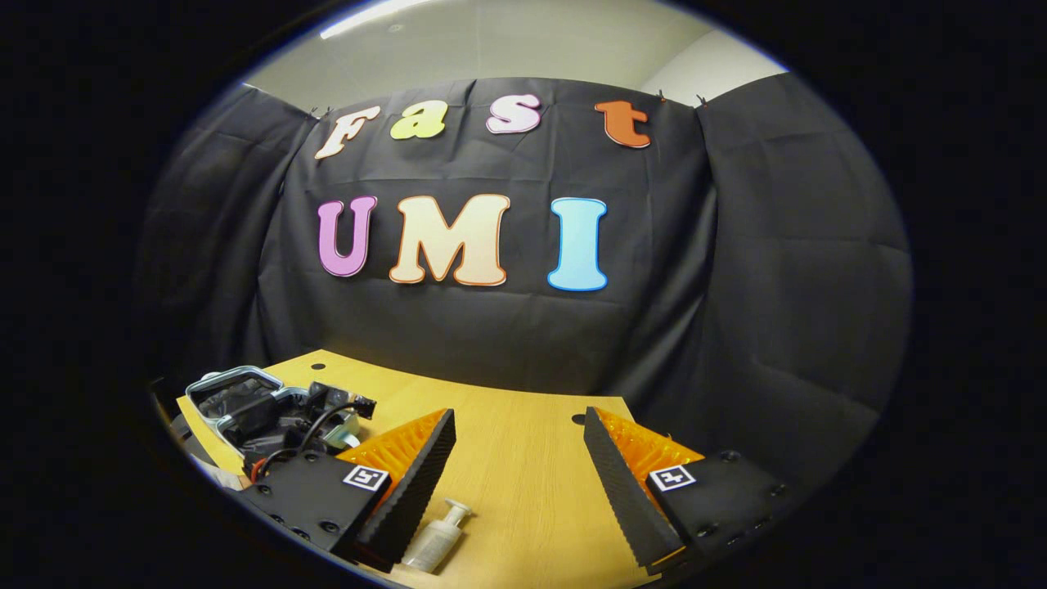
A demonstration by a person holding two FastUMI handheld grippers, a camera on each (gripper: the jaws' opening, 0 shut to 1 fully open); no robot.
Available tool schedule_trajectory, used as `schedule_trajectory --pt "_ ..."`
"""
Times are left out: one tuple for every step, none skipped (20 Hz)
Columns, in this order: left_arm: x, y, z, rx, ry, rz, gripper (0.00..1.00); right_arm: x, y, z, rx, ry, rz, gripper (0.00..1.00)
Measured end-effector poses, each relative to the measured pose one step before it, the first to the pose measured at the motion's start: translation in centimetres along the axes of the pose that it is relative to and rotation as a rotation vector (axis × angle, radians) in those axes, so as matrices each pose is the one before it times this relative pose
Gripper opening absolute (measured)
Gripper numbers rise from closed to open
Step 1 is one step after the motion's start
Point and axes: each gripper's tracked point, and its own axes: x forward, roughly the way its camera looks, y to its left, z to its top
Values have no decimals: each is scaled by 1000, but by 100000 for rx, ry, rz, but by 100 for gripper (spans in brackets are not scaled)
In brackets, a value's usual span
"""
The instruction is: First open the suitcase, pack the skin care products into it, and then close the suitcase.
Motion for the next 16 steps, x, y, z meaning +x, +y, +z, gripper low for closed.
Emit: schedule_trajectory --pt "222 91 -527 -494 1202 -529 91 -59 -130 -262 -224 671 -347 100" --pt "209 224 -557 253 1507 954 88 47 -31 -157 -59 805 -178 100" --pt "28 622 169 2720 -1824 2629 79 38 86 -293 196 832 42 100" --pt "339 -60 56 407 -720 -1437 67 24 63 -180 269 801 20 100" --pt "100 -206 135 -246 -1204 133 56 100 84 -360 218 806 8 100" --pt "24 38 -59 -294 -86 -518 53 57 286 -240 608 900 409 100" --pt "-125 38 -180 -46 20 -765 47 126 433 -357 920 1186 692 100" --pt "4 5 262 84 -223 -1164 44 146 501 -299 700 1109 866 100" --pt "144 -15 -66 -146 502 -1419 40 329 575 -407 478 1308 1210 99" --pt "-2 -92 48 -2340 -342 -2533 37 340 668 -583 133 1926 1346 100" --pt "131 -179 2 -4249 646 -1982 22 394 528 -927 185 2360 1185 100" --pt "-207 40 135 -3056 -927 -2515 18 428 523 -936 1153 3044 1257 100" --pt "105 -77 -206 -2152 -67 -2088 13 608 405 -1087 2266 3692 1174 100" --pt "-155 -2 27 -1040 -385 -1070 10 677 348 -1315 2759 4466 828 100" --pt "86 -87 -101 19 190 -298 7 858 188 -1676 2824 4850 469 100" --pt "-81 25 -17 1370 383 374 7 933 85 -1313 2814 3702 -44 100"
